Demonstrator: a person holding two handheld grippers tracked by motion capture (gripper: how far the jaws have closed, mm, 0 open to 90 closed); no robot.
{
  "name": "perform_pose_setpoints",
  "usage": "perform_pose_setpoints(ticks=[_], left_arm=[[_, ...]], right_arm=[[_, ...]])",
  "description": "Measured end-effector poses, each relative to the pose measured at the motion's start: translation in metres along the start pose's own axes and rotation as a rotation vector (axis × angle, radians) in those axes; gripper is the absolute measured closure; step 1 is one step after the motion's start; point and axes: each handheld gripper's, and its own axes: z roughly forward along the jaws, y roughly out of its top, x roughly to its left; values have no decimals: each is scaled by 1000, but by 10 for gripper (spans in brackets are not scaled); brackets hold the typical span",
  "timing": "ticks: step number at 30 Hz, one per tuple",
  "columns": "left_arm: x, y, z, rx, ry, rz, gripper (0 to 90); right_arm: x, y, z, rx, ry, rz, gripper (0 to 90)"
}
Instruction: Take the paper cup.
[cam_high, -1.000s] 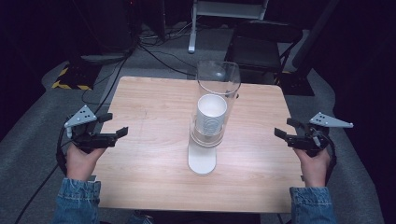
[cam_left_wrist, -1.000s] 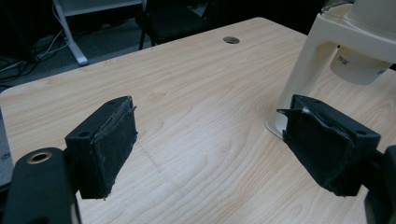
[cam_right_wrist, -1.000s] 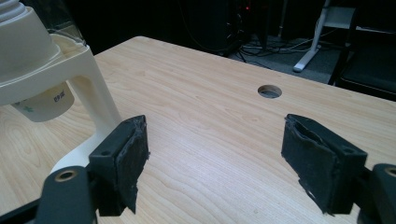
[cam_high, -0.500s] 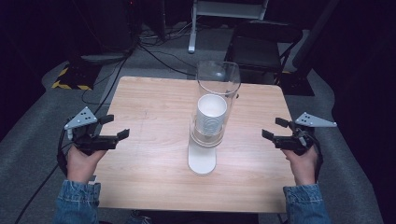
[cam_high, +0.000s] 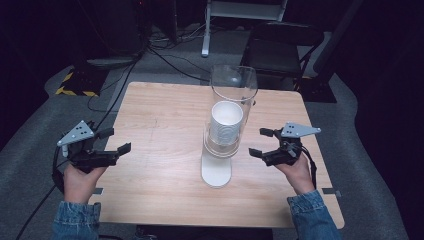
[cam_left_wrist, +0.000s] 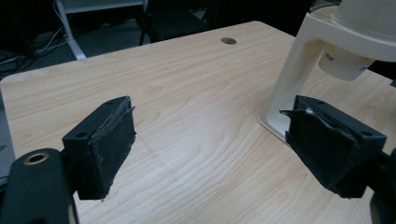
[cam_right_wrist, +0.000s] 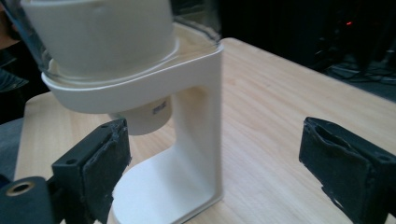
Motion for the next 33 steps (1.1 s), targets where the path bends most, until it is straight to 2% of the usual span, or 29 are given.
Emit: perform_pose_setpoints(ticks=[4, 7, 13, 15, 17, 27, 33], left_arm=[[-1, -1, 2, 5, 0, -1, 155], [0, -1, 3, 8, -3, 0, 155], [0, 0, 8, 13, -8, -2, 155], [0, 0, 10, 16, -10, 0, 155], [0, 0, 12, 21, -16, -1, 154], [-1, -3, 17, 42, -22, 2, 155], [1, -3, 17, 46, -23, -8, 156]], right_arm=[[8, -1, 16, 49, 34, -8, 86], [16, -1, 26, 54, 62, -22, 94], [19, -9, 45, 93, 111, 8, 99], [21, -11, 51, 108, 121, 6, 100], [25, -12, 58, 120, 108, -7, 107], [39, -12, 82, 85, 106, -32, 115], [45, -10, 91, 37, 101, -50, 146]])
